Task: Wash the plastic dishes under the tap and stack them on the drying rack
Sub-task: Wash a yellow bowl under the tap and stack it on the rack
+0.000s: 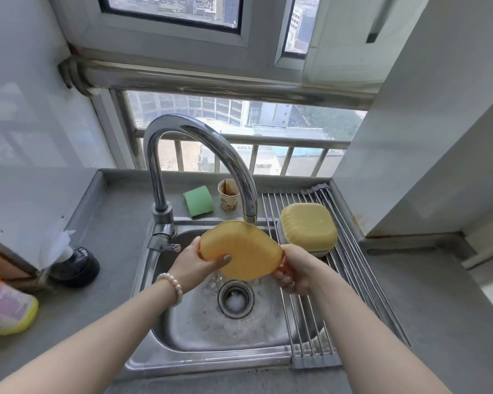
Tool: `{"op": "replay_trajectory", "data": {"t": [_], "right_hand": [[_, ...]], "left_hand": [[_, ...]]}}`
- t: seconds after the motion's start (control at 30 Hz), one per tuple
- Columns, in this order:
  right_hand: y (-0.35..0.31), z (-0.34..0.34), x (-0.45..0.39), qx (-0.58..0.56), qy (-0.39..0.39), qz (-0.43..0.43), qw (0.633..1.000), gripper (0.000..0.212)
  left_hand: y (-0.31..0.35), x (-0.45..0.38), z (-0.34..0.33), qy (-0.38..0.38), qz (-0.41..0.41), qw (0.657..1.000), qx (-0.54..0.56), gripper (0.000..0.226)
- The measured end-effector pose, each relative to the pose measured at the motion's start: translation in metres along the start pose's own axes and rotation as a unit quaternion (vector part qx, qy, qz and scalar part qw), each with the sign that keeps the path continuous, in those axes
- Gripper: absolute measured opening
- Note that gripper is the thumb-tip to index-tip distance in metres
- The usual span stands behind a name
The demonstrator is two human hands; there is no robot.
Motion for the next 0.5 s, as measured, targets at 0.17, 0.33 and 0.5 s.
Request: {"op": "replay_trajectory", "data": {"t": [0.17, 0.33, 0.5], "right_hand": [[0.034, 0.003, -0.017, -0.044, 0.081, -0.068, 0.993, 0.071], [0.038, -0.009, -0.024, -0.240, 0.154, -0.013, 0.958, 0.041], [0.054, -0.016, -0.028, -0.438, 0.166, -0.002, 0.883, 0.014]], "left_hand": [[-0.014, 0.001, -0.009, 0.031, 0.087, 0.995, 0.030, 0.074], [0.012, -0.010, -0.018, 0.101, 0.106, 0.987, 0.060, 0.057], [0.045, -0.024, -0.036, 0.110, 0.084, 0.990, 0.017, 0.055]]}}
Point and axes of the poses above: each hand's wrist, its own x-axis away from the middle knuckle, its own z-axis out of the back of the hand, y = z × x, the point moved 9 cm from there along -x, towards the middle knuckle, and after that the axes turned 5 degrees about x, right-handed, at the moved point
